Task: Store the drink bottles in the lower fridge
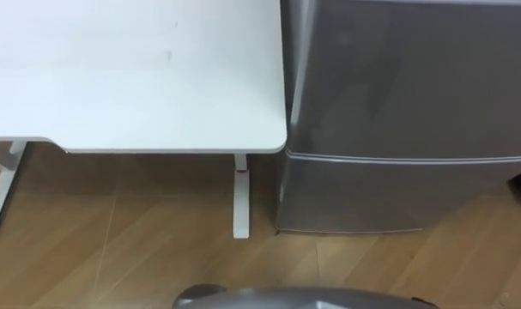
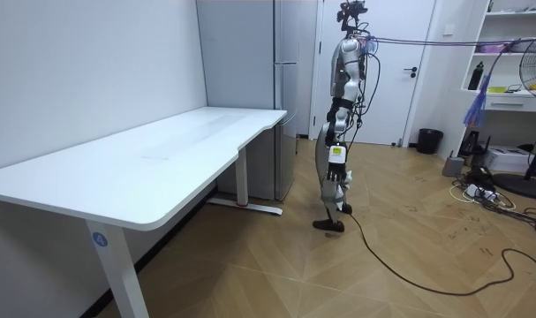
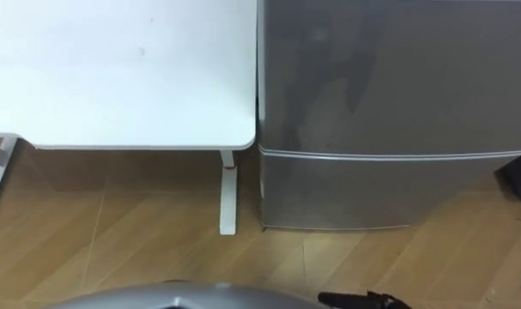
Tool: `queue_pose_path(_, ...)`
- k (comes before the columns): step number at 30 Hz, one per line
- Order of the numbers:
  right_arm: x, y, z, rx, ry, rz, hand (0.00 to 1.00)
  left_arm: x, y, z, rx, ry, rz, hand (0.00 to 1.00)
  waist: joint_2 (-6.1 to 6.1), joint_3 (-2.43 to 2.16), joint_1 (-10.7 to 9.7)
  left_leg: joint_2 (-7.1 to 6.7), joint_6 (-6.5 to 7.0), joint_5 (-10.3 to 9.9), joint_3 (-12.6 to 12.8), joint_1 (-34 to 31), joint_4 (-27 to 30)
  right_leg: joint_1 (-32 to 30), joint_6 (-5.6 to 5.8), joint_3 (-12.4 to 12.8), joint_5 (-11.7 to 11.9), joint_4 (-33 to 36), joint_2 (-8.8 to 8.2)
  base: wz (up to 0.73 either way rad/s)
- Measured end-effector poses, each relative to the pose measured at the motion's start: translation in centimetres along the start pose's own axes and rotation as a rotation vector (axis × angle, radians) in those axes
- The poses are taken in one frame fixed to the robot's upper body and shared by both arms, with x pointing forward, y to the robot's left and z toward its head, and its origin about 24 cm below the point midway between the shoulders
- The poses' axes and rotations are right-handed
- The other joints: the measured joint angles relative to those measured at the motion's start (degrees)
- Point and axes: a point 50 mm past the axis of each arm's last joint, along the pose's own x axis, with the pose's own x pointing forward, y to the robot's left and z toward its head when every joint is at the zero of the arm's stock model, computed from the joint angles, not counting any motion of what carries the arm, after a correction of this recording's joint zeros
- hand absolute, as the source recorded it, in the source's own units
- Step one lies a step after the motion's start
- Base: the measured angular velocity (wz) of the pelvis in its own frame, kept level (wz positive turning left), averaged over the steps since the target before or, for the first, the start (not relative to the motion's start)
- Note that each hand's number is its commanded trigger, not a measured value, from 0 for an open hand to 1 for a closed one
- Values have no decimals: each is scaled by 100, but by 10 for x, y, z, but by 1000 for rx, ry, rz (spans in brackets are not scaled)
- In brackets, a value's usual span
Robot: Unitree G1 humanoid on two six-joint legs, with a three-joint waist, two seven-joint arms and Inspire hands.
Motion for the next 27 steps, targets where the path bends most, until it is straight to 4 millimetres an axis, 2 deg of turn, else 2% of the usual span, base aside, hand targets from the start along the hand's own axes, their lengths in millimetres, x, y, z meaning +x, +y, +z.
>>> queue_pose_path(7, 0, -4, -2, -18, 15, -53, 0, 0, -5, 1, -2, 7, -15, 0, -4, 1, -37, -62, 3, -2, -47, 16, 24, 65, 35, -17, -47, -1, -48, 5)
queue_pose_path(12, 0, -3, -3, -127, 31, -66, 0, 0, -8, 0, -2, 12, -28, 0, -11, 3, -11, -62, 4, -2, -47, 13, 25, 79, 32, -3, -53, -1, -37, 4)
queue_pose_path(27, 1, -1, 1, -245, 37, -78, 0, 0, -10, 2, 6, -1, -54, 0, -69, 7, 15, -62, 4, -2, -50, -4, 42, 76, 22, -19, -66, 0, -36, 0)
